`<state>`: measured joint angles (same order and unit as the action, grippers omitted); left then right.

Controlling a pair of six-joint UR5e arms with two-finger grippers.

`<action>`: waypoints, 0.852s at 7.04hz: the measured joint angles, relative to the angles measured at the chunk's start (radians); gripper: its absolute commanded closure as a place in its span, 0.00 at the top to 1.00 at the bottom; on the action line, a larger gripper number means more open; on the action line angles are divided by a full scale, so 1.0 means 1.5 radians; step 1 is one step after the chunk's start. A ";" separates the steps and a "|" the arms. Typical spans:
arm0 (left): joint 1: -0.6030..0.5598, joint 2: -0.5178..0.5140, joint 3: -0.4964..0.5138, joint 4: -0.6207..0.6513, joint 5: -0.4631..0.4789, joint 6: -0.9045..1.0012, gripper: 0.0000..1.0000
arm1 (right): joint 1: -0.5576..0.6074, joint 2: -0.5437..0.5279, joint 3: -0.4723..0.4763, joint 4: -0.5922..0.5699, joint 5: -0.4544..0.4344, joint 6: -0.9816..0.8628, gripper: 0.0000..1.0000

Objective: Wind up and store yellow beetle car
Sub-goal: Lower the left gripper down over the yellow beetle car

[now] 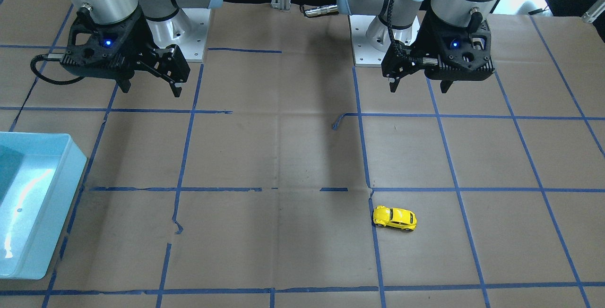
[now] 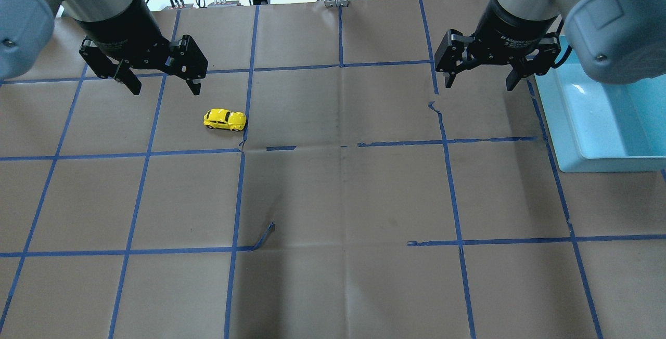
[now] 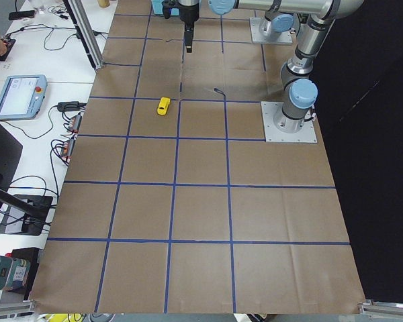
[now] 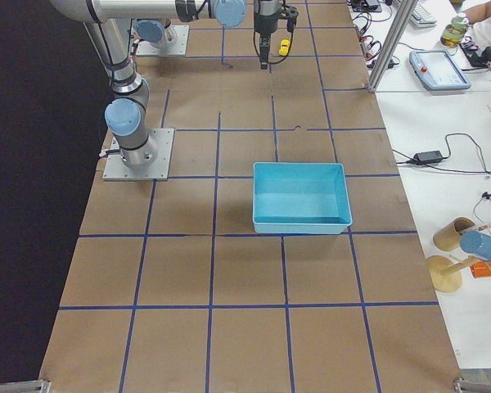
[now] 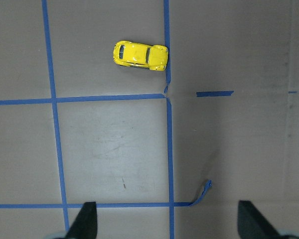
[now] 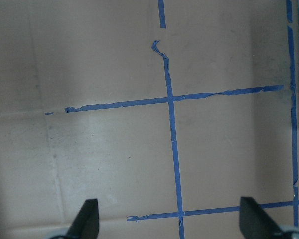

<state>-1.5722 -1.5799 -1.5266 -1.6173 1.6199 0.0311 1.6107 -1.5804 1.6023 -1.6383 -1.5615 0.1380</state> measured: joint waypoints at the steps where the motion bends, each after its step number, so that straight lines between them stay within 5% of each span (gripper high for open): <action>1: 0.000 0.003 -0.005 0.001 0.000 0.007 0.99 | 0.000 0.000 -0.001 0.000 0.000 0.000 1.00; 4: 0.006 -0.008 -0.014 0.013 -0.008 0.106 0.98 | -0.001 0.001 -0.004 0.000 0.000 0.000 1.00; 6: 0.011 -0.053 -0.026 0.039 -0.016 0.339 0.98 | -0.001 0.000 -0.003 0.000 0.000 0.000 1.00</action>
<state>-1.5551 -1.6588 -1.5657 -1.5582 1.5960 0.5400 1.6095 -1.5798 1.5975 -1.6386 -1.5616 0.1381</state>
